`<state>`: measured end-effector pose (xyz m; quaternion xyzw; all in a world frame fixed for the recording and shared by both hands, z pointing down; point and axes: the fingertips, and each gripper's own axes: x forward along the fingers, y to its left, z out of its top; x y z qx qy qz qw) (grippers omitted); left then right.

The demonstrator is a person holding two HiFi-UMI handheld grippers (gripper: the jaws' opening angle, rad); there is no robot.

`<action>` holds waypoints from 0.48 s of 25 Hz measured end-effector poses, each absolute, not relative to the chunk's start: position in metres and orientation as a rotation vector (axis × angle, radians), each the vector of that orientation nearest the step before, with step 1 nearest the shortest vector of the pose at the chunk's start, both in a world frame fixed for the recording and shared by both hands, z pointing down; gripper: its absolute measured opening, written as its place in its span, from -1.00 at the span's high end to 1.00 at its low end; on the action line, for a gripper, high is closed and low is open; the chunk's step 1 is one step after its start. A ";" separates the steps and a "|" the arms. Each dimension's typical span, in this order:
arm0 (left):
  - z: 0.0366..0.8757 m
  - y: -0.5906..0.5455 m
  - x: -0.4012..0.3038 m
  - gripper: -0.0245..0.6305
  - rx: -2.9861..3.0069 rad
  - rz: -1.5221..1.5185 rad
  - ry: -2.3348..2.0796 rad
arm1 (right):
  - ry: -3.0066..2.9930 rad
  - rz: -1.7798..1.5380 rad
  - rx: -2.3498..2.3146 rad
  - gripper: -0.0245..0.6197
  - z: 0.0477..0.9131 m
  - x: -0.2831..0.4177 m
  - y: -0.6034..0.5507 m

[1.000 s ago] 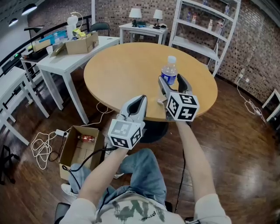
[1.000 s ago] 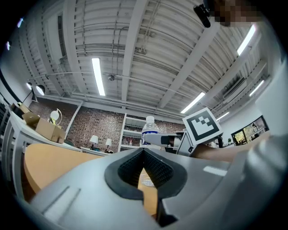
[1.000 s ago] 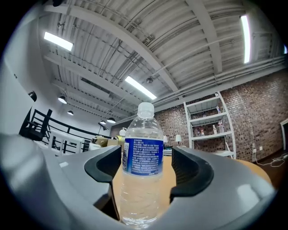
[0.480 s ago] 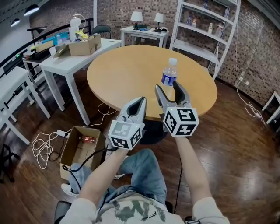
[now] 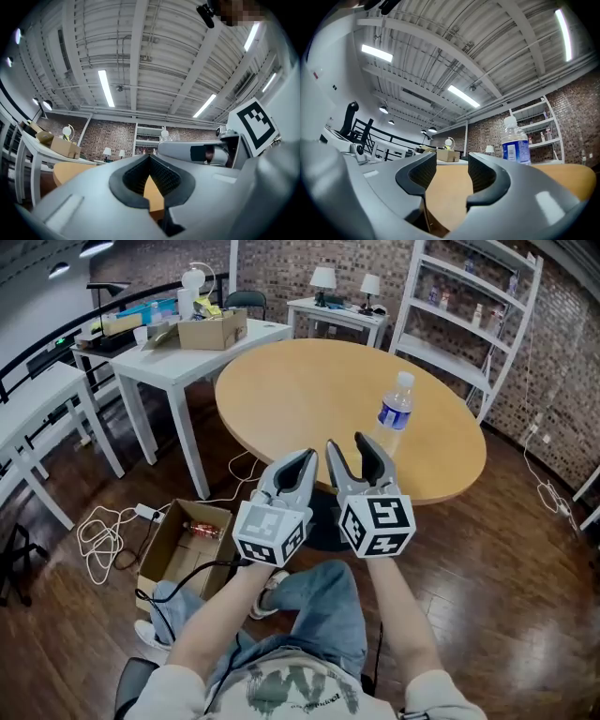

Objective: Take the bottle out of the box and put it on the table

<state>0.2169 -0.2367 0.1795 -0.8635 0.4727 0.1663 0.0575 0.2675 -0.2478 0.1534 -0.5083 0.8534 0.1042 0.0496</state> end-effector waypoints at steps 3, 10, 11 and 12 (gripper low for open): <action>0.185 -0.233 0.198 0.98 -2.595 0.497 1.474 | 2.631 0.319 -1.496 0.39 0.159 0.242 -0.244; 0.204 -0.228 0.141 0.98 -2.530 0.445 1.603 | 2.700 0.269 -1.366 0.52 0.179 0.182 -0.236; 0.205 -0.226 0.132 0.98 -2.517 0.447 1.624 | 2.713 0.263 -1.347 0.52 0.181 0.174 -0.234; 0.204 -0.225 0.123 0.98 -2.504 0.450 1.643 | 2.723 0.262 -1.332 0.54 0.183 0.166 -0.232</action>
